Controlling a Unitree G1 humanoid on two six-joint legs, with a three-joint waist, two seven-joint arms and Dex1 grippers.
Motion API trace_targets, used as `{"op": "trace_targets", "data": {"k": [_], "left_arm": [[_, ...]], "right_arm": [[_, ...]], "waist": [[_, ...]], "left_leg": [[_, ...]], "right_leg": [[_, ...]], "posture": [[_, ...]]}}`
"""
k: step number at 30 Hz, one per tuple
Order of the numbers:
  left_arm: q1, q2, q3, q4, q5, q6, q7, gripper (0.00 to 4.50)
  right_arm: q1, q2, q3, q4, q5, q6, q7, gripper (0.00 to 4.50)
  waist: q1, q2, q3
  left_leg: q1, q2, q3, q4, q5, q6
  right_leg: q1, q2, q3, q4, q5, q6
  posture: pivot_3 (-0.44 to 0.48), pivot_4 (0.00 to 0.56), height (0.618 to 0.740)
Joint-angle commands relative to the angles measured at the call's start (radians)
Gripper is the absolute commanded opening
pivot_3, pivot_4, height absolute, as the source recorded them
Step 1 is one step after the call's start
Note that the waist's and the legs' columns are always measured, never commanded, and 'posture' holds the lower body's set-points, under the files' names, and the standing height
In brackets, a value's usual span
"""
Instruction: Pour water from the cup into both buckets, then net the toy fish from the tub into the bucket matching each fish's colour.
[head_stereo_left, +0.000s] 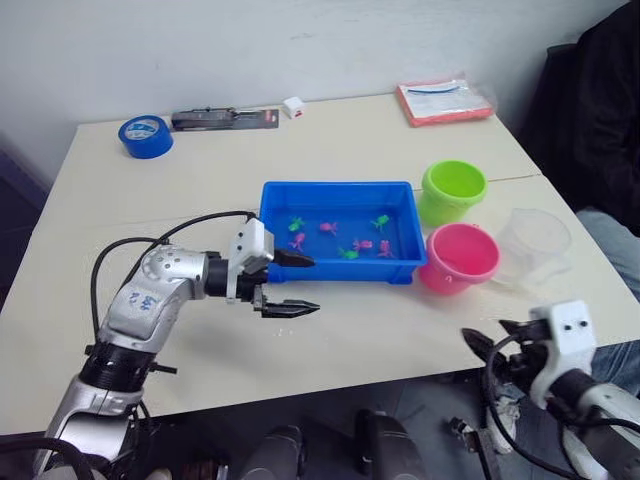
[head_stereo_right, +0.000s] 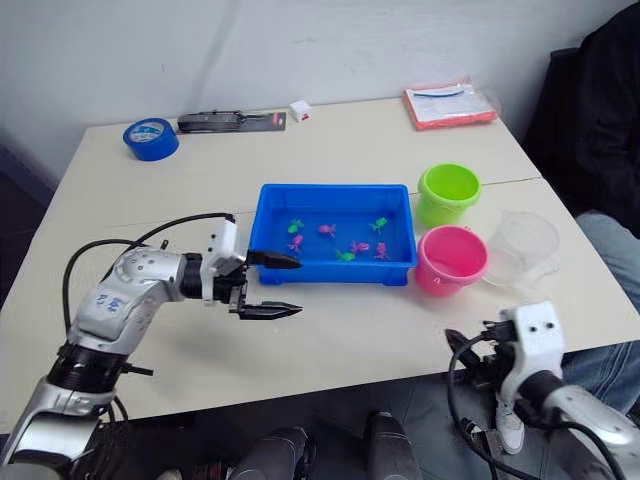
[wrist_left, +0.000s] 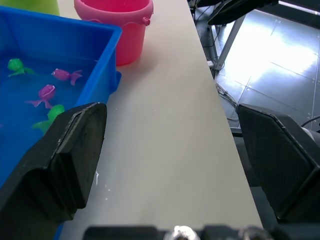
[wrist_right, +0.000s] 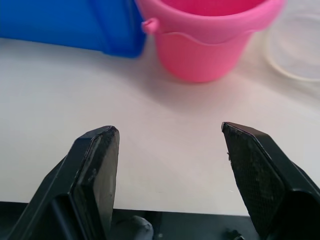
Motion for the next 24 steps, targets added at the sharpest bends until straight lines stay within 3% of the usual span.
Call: {"op": "trace_targets", "data": {"k": [1,11,24], "left_arm": [[-0.045,-0.033,-0.008,0.021,0.009,-0.004,-0.001,4.45],[-0.109,-0.030,0.004,0.019,-0.014,0.153,0.026,4.45],[-0.156,0.017,-0.004,-0.022,-0.012,0.304,0.024,4.45]], "right_arm": [[-0.103,0.049,-0.093,0.062,-0.047,-0.001,-0.147,4.50],[-0.357,0.148,-0.096,0.262,-0.136,-0.030,-0.370,4.50],[-0.542,0.221,-0.081,0.573,-0.185,-0.223,-0.444,4.50]], "waist": [[-0.001,0.000,0.000],[-0.002,0.000,0.000],[-0.010,0.000,0.000]], "left_leg": [[0.000,0.000,0.000,0.000,0.000,0.000],[0.000,0.000,0.002,0.000,0.000,0.000],[0.000,-0.001,0.003,0.000,0.001,0.000]], "right_leg": [[0.000,0.000,0.000,0.000,0.000,0.000],[-0.002,0.000,0.003,0.007,0.000,0.000],[-0.003,0.000,0.004,0.009,0.000,0.000]], "posture": [[0.000,0.150,0.740],[0.000,0.150,0.740],[0.000,0.150,0.740]]}}
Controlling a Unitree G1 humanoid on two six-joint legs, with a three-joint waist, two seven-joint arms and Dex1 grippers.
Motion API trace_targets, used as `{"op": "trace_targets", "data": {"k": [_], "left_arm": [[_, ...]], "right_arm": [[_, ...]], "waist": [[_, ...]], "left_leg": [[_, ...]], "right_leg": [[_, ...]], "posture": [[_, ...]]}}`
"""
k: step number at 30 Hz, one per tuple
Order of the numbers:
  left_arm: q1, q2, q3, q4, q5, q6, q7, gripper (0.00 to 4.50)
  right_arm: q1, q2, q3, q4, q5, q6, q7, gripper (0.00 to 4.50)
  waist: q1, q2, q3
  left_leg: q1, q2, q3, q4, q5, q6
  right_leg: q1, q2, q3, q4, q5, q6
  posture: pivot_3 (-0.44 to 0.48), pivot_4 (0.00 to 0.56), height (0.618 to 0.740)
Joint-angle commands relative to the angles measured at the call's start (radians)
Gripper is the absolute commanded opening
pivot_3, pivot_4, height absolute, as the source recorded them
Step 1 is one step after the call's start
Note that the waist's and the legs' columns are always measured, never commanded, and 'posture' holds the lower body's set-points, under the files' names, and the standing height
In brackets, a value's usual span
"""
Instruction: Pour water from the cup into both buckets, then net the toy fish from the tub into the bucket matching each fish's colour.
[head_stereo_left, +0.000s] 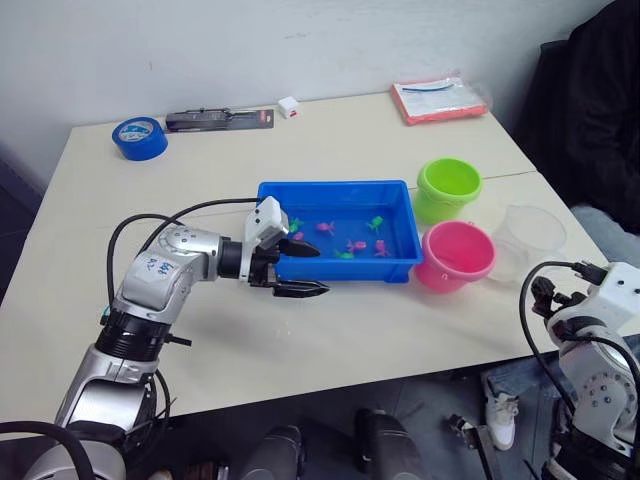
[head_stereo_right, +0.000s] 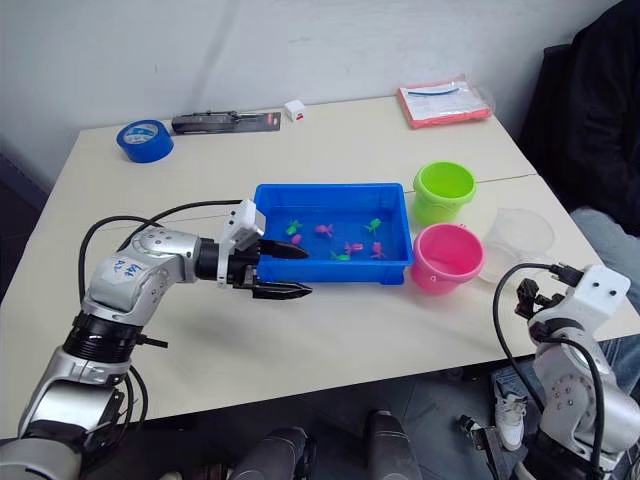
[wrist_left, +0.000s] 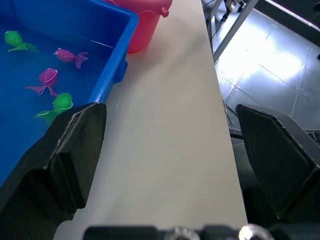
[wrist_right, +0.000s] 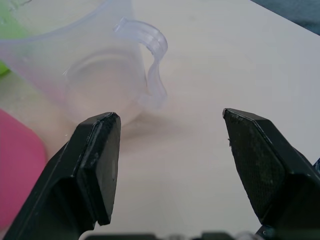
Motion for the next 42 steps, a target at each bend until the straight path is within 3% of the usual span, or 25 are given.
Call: {"op": "trace_targets", "data": {"k": [1,37,40,42], "left_arm": [[-0.028,0.017,0.010,-0.036,-0.006,0.006,-0.011,4.45],[0.000,0.091,0.040,-0.119,-0.012,0.054,0.043,4.45],[0.005,0.094,0.043,-0.119,-0.015,0.056,0.043,4.50],[0.007,0.094,0.044,-0.120,-0.016,0.059,0.044,4.50]], "right_arm": [[-0.051,0.000,-0.001,0.072,-0.012,-0.081,-0.013,4.50],[-0.222,-0.071,0.094,0.575,-0.145,-0.637,-0.035,4.50],[-0.218,-0.073,0.106,0.568,-0.152,-0.648,-0.032,3.62],[-0.214,-0.075,0.109,0.558,-0.149,-0.651,-0.032,2.60]], "waist": [[-0.002,0.000,0.000],[-0.026,0.001,0.000],[-0.025,0.001,0.000],[-0.026,0.001,0.000]], "left_leg": [[0.000,0.000,0.000,0.000,0.000,0.000],[0.000,0.000,0.001,-0.001,0.000,0.000],[0.000,0.000,0.001,-0.001,0.000,0.000],[0.000,0.000,0.001,-0.001,0.000,0.000]], "right_leg": [[0.000,0.000,0.000,0.000,0.000,0.000],[-0.001,0.000,0.001,0.000,0.000,0.000],[-0.001,0.000,0.001,0.000,0.000,0.000],[-0.001,0.000,0.001,0.000,0.000,0.000]], "posture": [[0.000,0.150,0.740],[0.000,0.150,0.740],[0.000,0.150,0.740],[0.000,0.150,0.740]]}}
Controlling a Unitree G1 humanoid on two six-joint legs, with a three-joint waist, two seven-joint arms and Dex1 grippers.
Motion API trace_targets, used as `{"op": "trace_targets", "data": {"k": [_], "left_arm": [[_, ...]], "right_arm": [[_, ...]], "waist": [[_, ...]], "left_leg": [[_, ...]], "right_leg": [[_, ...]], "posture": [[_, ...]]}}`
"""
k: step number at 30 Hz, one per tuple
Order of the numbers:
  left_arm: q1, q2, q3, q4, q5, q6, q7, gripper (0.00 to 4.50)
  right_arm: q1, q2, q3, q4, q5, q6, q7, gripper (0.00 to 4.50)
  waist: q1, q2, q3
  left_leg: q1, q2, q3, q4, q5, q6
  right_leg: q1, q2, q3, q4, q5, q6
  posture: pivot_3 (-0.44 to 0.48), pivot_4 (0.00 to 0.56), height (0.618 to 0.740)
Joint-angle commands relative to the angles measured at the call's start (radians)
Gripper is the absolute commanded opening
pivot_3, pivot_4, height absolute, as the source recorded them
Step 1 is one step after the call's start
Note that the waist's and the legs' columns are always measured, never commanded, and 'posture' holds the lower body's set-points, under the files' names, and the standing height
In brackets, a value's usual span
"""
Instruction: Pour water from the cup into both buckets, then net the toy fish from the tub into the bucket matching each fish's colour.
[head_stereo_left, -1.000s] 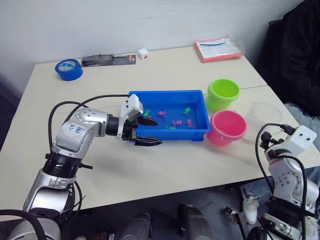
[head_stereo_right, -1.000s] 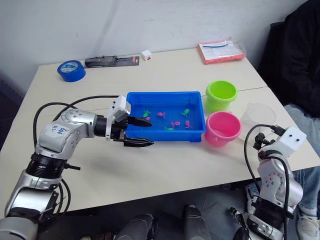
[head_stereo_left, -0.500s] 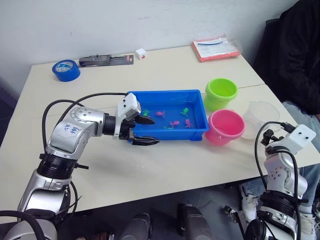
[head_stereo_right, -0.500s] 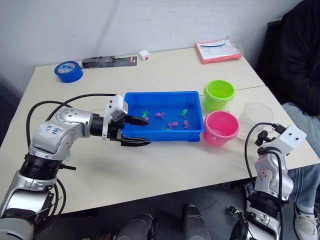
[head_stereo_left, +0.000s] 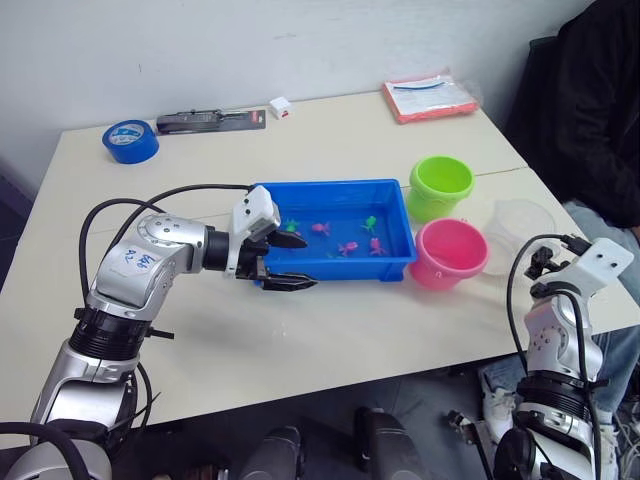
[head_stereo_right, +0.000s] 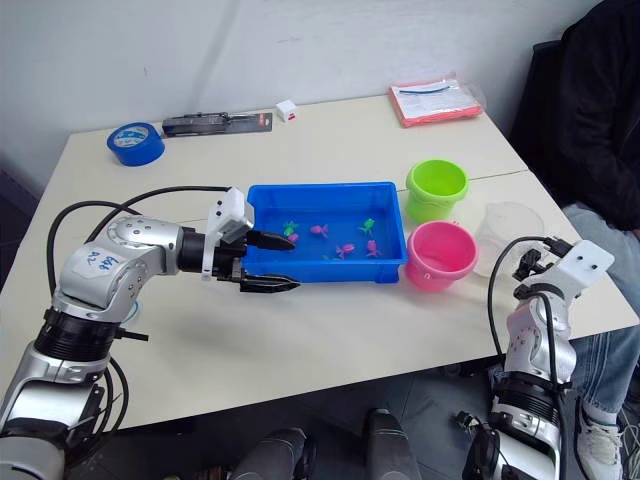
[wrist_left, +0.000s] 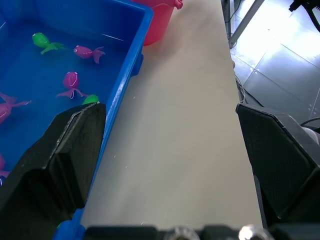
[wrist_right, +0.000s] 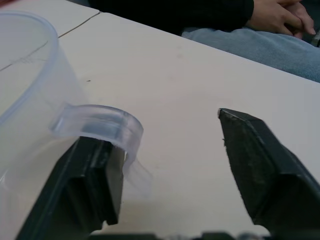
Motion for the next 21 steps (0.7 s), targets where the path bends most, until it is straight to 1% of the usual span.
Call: {"op": "trace_targets", "data": {"k": [1,2,4,5,11,14,19,21], "left_arm": [[0.007,0.012,0.031,-0.033,-0.016,0.004,0.003,4.50],[0.007,0.012,0.032,-0.032,-0.016,0.005,0.002,4.50],[0.011,0.011,0.034,-0.031,-0.018,0.005,0.002,4.50],[0.012,0.010,0.035,-0.031,-0.019,0.004,0.002,4.50],[0.023,-0.002,0.062,-0.025,-0.043,0.003,0.004,4.50],[0.024,-0.010,0.088,-0.009,-0.059,-0.028,-0.007,4.50],[0.024,-0.018,0.110,0.022,-0.076,-0.088,-0.052,4.50],[0.024,-0.027,0.111,0.036,-0.077,-0.120,-0.069,4.50]], "right_arm": [[0.001,-0.025,-0.005,-0.044,-0.001,-0.031,0.003,2.06],[0.002,-0.025,-0.004,-0.048,0.001,-0.033,0.003,1.67],[0.002,-0.027,-0.003,-0.057,0.006,-0.035,0.008,0.74],[0.003,-0.028,-0.002,-0.060,0.008,-0.035,0.009,0.68],[0.002,-0.039,0.001,-0.086,0.016,-0.028,0.010,0.68],[-0.001,-0.056,0.011,-0.139,0.022,-0.009,0.024,0.68],[0.021,-0.126,0.037,-0.255,0.023,0.062,0.087,0.68],[0.032,-0.172,0.046,-0.300,0.021,0.105,0.117,0.68]], "waist": [[0.001,0.000,0.000],[0.002,0.000,0.000],[0.003,0.000,0.000],[0.004,0.000,0.000],[0.002,0.000,0.000],[0.003,0.000,0.000],[0.004,0.001,0.000],[0.005,0.001,0.000]], "left_leg": [[0.000,0.000,0.000,0.000,0.000,0.000],[0.000,0.000,0.000,0.000,0.000,0.000],[0.000,0.000,0.000,0.000,0.000,0.000],[0.000,0.000,0.000,0.001,0.000,0.000],[0.000,0.000,0.000,0.001,0.000,0.000],[0.000,0.000,0.000,0.001,0.000,0.000],[0.000,0.000,0.000,0.000,0.000,0.000],[0.000,0.000,0.000,0.001,0.000,0.000]], "right_leg": [[0.000,0.000,0.000,0.000,0.000,0.000],[0.000,0.000,0.000,0.000,0.000,0.000],[0.000,0.000,0.000,0.000,0.000,0.000],[0.000,0.000,0.000,0.000,0.000,0.000],[0.001,0.000,0.000,0.000,0.000,0.000],[0.000,0.000,0.000,0.000,0.000,0.000],[0.000,0.000,0.000,0.000,0.000,0.000],[0.000,0.000,0.000,0.000,0.000,0.000]], "posture": [[0.000,0.150,0.740],[0.000,0.150,0.740],[0.000,0.150,0.740],[0.000,0.150,0.740],[0.000,0.150,0.740],[0.000,0.150,0.740],[0.000,0.150,0.740],[0.000,0.150,0.740]]}}
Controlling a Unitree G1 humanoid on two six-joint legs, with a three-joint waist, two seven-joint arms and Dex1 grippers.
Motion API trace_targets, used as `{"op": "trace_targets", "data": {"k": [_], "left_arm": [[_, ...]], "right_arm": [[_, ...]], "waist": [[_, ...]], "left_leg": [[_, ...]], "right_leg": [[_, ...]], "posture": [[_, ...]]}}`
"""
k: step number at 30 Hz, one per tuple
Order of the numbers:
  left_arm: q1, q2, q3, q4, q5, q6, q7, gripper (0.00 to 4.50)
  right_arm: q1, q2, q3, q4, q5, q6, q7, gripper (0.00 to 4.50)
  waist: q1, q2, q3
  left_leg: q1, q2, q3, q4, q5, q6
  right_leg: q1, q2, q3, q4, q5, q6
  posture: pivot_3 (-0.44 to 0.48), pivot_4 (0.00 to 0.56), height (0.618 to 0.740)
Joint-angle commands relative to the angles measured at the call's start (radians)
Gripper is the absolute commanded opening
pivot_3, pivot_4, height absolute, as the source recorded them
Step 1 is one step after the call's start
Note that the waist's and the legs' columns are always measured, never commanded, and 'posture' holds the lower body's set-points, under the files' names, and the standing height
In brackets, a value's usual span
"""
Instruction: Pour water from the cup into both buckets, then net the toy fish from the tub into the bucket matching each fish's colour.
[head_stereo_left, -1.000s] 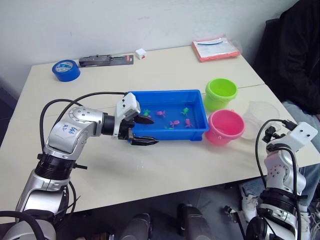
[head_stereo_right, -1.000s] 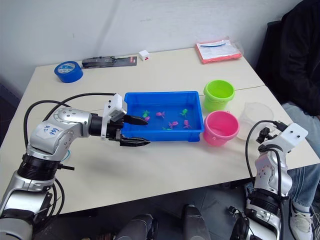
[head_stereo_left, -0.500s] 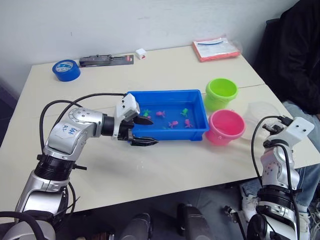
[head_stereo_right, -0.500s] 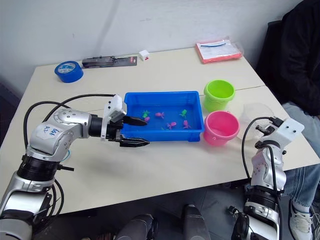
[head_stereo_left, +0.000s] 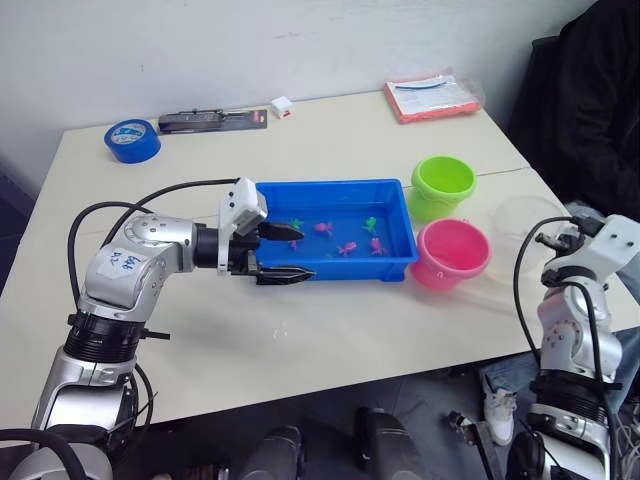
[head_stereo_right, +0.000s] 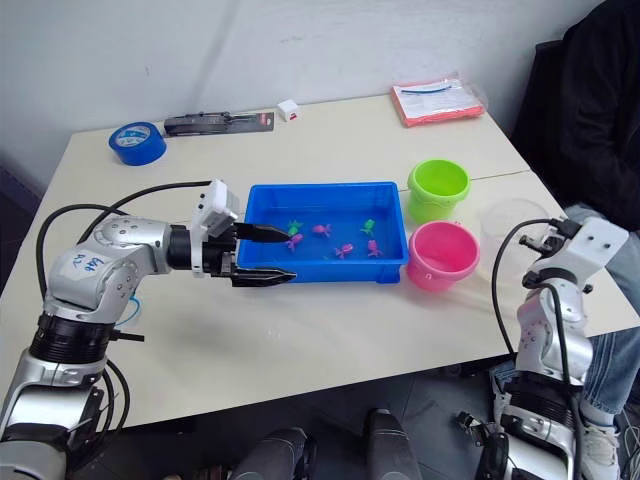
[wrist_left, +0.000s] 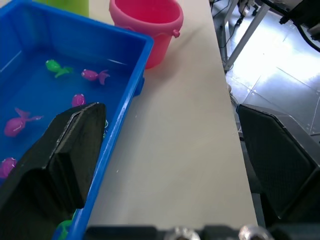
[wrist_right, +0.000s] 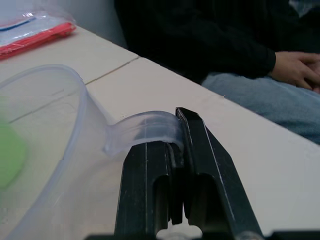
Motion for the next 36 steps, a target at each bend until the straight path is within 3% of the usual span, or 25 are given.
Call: {"op": "trace_targets", "data": {"k": [1,7,11,15,36], "left_arm": [[-0.002,-0.009,0.022,0.013,-0.016,-0.059,-0.034,4.50],[-0.001,-0.033,0.016,0.038,-0.013,-0.111,-0.061,4.50],[-0.001,-0.040,0.010,0.049,-0.005,-0.126,-0.064,4.50],[0.002,-0.062,-0.005,0.055,0.017,-0.155,-0.051,4.50],[0.006,-0.086,0.007,0.059,0.015,-0.207,-0.040,4.50]], "right_arm": [[0.006,-0.081,0.001,-0.114,0.001,0.047,0.052,0.68],[0.041,-0.241,0.038,-0.188,-0.038,0.101,0.170,0.68],[0.046,-0.272,0.050,-0.193,-0.059,0.102,0.201,0.68],[0.072,-0.385,0.140,-0.230,-0.162,0.061,0.288,0.68],[0.044,-0.480,0.281,-0.237,-0.398,-0.055,0.404,0.68]], "waist": [[0.000,0.000,0.000],[0.001,0.000,0.000],[0.000,0.000,0.000],[0.001,0.000,0.000],[0.004,0.000,0.000]], "left_leg": [[0.000,0.000,0.000,0.000,0.000,0.000],[0.000,0.000,0.000,0.000,0.000,0.000],[0.000,0.000,0.000,0.000,0.000,0.000],[-0.001,0.000,0.001,0.000,0.000,0.000],[-0.001,0.000,0.000,0.001,0.000,0.000]], "right_leg": [[0.000,0.000,0.000,0.000,0.000,0.000],[0.000,0.000,0.000,0.000,0.000,0.000],[0.000,0.000,0.000,0.000,0.000,0.000],[0.000,0.000,0.000,0.000,0.000,0.000],[0.000,0.000,0.000,-0.001,0.000,0.000]], "posture": [[0.000,0.150,0.740],[0.000,0.150,0.740],[0.000,0.150,0.740],[0.000,0.150,0.740],[0.000,0.150,0.740]]}}
